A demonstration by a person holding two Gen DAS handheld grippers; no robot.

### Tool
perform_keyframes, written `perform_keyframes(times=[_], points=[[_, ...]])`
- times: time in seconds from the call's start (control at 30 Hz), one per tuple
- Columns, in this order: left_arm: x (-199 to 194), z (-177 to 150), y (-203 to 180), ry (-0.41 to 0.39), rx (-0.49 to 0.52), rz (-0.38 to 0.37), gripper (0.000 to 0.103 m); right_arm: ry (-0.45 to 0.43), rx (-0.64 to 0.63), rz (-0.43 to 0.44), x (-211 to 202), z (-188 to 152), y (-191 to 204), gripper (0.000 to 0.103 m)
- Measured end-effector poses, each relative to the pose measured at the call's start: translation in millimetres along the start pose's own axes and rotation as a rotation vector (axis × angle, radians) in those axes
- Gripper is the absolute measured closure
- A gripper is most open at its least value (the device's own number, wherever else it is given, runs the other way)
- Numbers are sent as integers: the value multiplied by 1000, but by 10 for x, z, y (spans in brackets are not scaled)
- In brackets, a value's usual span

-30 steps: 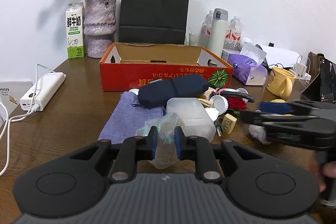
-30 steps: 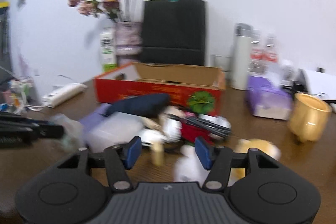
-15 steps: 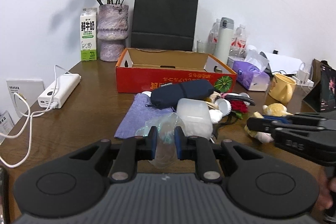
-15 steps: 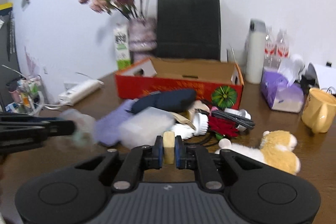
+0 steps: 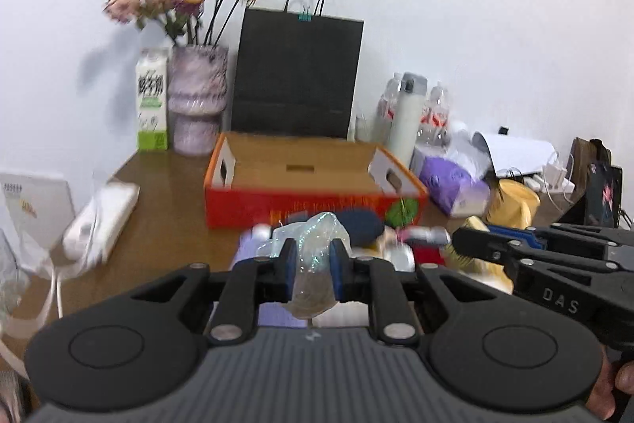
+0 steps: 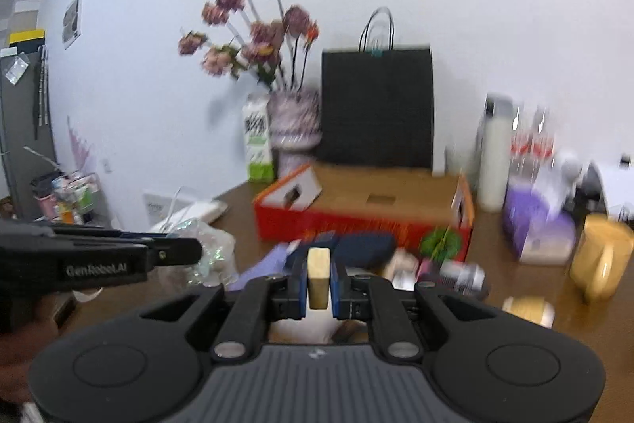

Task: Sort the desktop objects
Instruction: 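Carry the bag and block into the cardboard box and open both grippers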

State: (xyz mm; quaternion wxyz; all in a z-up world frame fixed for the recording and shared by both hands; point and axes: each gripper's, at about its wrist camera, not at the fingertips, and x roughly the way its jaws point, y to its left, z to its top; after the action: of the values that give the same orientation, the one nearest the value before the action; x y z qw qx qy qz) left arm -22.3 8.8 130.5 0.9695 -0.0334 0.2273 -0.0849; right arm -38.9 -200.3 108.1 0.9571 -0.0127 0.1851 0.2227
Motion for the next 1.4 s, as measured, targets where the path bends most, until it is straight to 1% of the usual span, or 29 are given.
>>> perform_keyframes(times=[0.03,0.1,0.17,0.23,0.3,0.33,0.4,0.43,0.47,0.5,0.6,0.67,0.7,0.73,0.77,0.83,0.87,0.9,0.93,0.97,1.03,1.1,1.17,1.23,1.27,1.3,1.33,1.37,1.4], points=[[104,167,19,-4,16,-2,85,-20,-7,-2,64,128,-41,93],[381,521,56,-29,49,39,85,-37,-13,-4,250,403,-138,93],[691,782,91,-39,84,70,85,-45,1,5,539,712,-292,93],[1080,1012,131,-19,124,87,85,-14,31,0,927,1005,-481,93],[1509,1198,190,13,144,116,85,15,45,-18,1316,1229,-633,93],[1724,1274,238,38,127,127,85,42,52,-32,1570,1344,-717,93],[2234,1402,349,130,100,121,85,95,58,-54,2038,1493,-841,93],[2457,1433,409,162,82,132,85,123,70,-52,2249,1533,-893,93],[2665,1448,456,199,85,134,85,152,76,-55,2488,1561,-954,93],[2905,1459,533,245,67,141,85,199,84,-54,2743,1572,-1019,93],[3523,1402,812,373,-23,131,84,333,121,-60,3394,1478,-1187,93],[3792,1335,905,415,-16,118,82,417,135,-70,3784,1347,-1275,93],[3922,1293,929,438,3,121,81,457,140,-77,3956,1263,-1312,93],[4005,1259,944,435,14,133,77,482,143,-90,4068,1191,-1332,93],[4040,1238,941,425,29,134,69,506,140,-103,4191,1135,-1355,93],[4116,1235,920,437,58,140,53,537,133,-130,4355,1034,-1394,92],[4128,1239,910,444,65,138,36,547,139,-132,4409,1001,-1416,89],[4118,1249,897,438,71,130,25,558,149,-133,4442,976,-1435,88],[4120,1274,882,430,80,130,23,568,162,-140,4466,963,-1454,80],[4112,1311,857,425,86,139,23,563,168,-146,4457,962,-1476,69],[4028,1391,850,411,64,143,21,539,155,-158,4396,1019,-1474,63],[3877,1472,852,401,30,136,16,509,152,-177,4301,1129,-1483,55],[3729,1530,832,396,16,140,15,481,152,-184,4123,1218,-1461,42],[3485,1549,808,380,-4,152,14,469,134,-197,3935,1260,-1409,41],[3363,1542,803,371,-29,162,11,465,130,-202,3813,1265,-1378,41],[3223,1514,797,366,-60,177,6,463,133,-201,3728,1270,-1351,41],[3085,1471,765,360,-91,198,3,457,141,-198,3602,1257,-1345,41],[2961,1399,760,359,-113,214,3,451,149,-197,3465,1240,-1322,41],[2817,1313,712,381,-109,231,3,443,155,-196,3335,1217,-1298,41]])
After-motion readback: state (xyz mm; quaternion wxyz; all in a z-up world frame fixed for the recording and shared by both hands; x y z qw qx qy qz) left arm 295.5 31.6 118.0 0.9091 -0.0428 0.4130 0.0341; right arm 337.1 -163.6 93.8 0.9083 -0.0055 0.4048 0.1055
